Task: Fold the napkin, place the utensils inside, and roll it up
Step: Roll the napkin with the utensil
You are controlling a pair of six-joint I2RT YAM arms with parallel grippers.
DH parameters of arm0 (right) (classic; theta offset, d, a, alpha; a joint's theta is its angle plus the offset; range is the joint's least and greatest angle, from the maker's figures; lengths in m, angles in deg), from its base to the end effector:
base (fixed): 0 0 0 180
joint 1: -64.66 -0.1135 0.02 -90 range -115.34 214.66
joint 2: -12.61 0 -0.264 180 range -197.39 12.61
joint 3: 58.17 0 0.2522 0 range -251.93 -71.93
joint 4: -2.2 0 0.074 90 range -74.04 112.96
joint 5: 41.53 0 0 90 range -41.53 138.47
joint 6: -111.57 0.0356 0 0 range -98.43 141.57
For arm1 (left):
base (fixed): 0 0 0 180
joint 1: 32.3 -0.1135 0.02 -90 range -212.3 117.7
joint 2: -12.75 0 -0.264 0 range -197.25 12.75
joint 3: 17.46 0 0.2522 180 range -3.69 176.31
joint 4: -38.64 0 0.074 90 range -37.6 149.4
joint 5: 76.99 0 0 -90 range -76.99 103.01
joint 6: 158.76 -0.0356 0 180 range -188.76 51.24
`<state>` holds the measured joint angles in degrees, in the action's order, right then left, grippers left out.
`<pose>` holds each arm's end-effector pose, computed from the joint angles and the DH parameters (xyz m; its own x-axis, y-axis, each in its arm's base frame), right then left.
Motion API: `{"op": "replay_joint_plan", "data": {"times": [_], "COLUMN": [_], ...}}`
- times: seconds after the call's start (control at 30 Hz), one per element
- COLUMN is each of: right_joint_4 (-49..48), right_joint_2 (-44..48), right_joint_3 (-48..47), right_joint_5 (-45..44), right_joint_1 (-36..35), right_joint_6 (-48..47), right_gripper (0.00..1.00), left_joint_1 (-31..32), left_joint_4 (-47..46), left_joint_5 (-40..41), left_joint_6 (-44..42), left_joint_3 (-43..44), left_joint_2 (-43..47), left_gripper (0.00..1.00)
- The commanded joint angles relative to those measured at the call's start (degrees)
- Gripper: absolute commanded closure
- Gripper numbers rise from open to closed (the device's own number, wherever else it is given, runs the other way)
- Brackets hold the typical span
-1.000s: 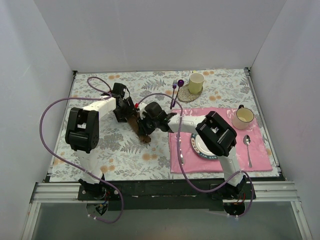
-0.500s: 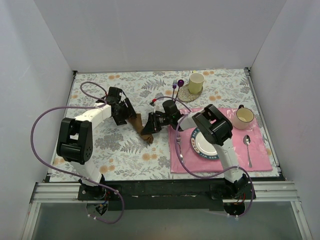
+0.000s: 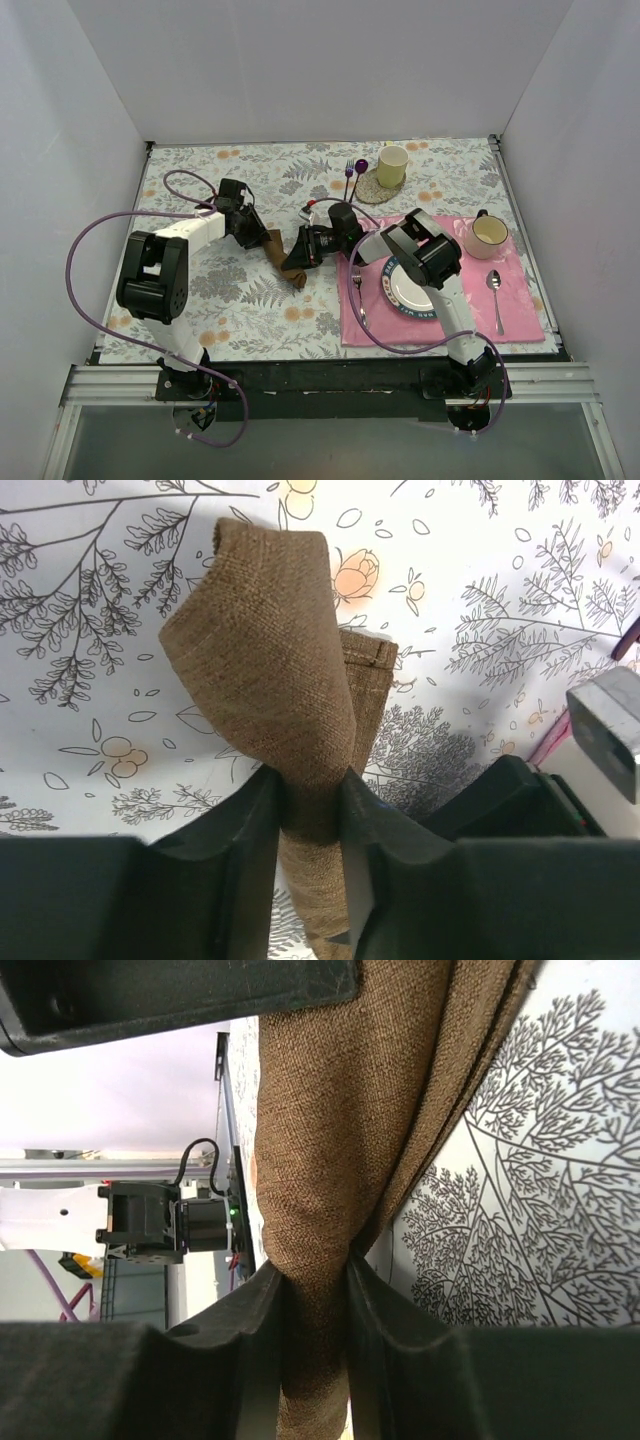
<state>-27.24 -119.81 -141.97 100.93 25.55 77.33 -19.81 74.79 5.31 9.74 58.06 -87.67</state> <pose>0.3354 0.3090 0.0877 -0.9416 -0.1163 -0.3161 -0.3325 0.1715 0.9274 0.3401 -0.0802 0.1713 -0.4424 -0.8966 0.0184 -0.7818 0.3755 -0.4977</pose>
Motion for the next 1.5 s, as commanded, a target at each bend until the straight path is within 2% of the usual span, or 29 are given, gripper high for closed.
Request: {"op": "replay_joint_plan", "data": {"times": [0.0, 0.1, 0.13, 0.17, 0.27, 0.33, 0.37, 0.4, 0.53, 0.7, 0.93, 1.1, 1.2, 1.23, 1.27, 1.33, 1.37, 1.43, 1.47], "right_joint_4": [3.53, 16.27, 19.96, 29.05, 42.70, 49.15, 51.26, 53.37, 53.92, 52.78, 54.63, 53.57, 54.18, 54.36, 54.10, 52.70, 52.26, 50.68, 49.71], "right_joint_2": [0.05, 2.51, 4.00, 4.71, 8.31, 10.85, 11.74, 12.53, 14.47, 12.72, 7.18, 6.04, 6.03, 6.47, 6.73, 8.23, 8.84, 9.98, 10.34], "right_joint_3": [-0.79, -4.21, -5.36, -6.76, -12.47, -16.07, -16.70, -17.06, -17.15, -19.07, -22.86, -21.98, -21.72, -21.11, -20.41, -18.04, -17.42, -15.92, -14.61], "right_joint_5": [0.54, -2.09, -3.32, -4.99, -14.03, -24.57, -28.87, -37.53, -56.64, -70.28, -77.34, -77.34, -75.76, -74.89, -72.70, -69.80, -65.78, -61.10, -56.21], "right_joint_1": [0.18, -0.08, -0.17, -0.70, -2.71, -4.47, -6.66, -7.98, -14.57, -21.17, -23.47, -23.38, -22.76, -22.15, -21.71, -20.40, -19.87, -17.94, -17.23], "right_joint_6": [-2.14, -12.76, -19.84, -23.39, -35.85, -40.89, -45.26, -46.96, -53.82, -58.49, -60.69, -60.25, -58.85, -58.15, -56.75, -56.21, -54.29, -51.47, -50.68], "right_gripper": [0.63, 0.49, 0.43, 0.40, 0.32, 0.28, 0.27, 0.25, 0.20, 0.18, 0.18, 0.24, 0.36, 0.45, 0.48, 0.54, 0.56, 0.63, 0.66], "left_joint_1": [-0.10, -0.10, -0.10, -0.10, -0.10, -0.10, -0.10, -0.10, -0.10, -0.10, -0.10, -0.19, -0.19, -0.19, -0.27, -0.36, -0.45, -0.80, -0.89], "left_joint_4": [1.16, 3.27, 4.14, 4.67, 6.34, 7.57, 8.19, 8.89, 11.35, 12.32, 12.24, 12.41, 12.33, 12.32, 12.32, 12.15, 11.89, 11.27, 11.18], "left_joint_5": [1.90, 2.25, 2.08, 1.91, 0.68, -0.37, -0.64, -0.82, -1.17, -3.28, -3.81, -3.90, -3.55, -3.28, -3.28, -3.02, -3.11, -3.02, -3.11], "left_joint_6": [-0.36, -1.15, -1.50, -1.59, -2.03, -2.39, -2.73, -2.82, -3.61, -3.62, -3.62, -3.97, -4.41, -4.49, -4.76, -5.02, -5.11, -5.29, -5.29], "left_joint_3": [1.61, 3.28, 3.54, 4.33, 5.91, 6.71, 7.15, 8.19, 9.70, 10.40, 10.22, 10.14, 10.05, 10.05, 10.05, 10.05, 10.05, 10.22, 10.31], "left_joint_2": [-2.49, -3.46, -3.64, -3.90, -5.04, -6.01, -6.45, -6.80, -8.21, -9.88, -9.79, -9.79, -9.62, -9.27, -9.18, -8.65, -8.30, -7.69, -7.07], "left_gripper": [0.80, 0.90, 0.93, 0.94, 0.97, 0.97, 0.97, 0.97, 0.98, 0.98, 0.98, 0.98, 0.98, 0.98, 0.97, 0.92, 0.83, 0.73, 0.61]}}
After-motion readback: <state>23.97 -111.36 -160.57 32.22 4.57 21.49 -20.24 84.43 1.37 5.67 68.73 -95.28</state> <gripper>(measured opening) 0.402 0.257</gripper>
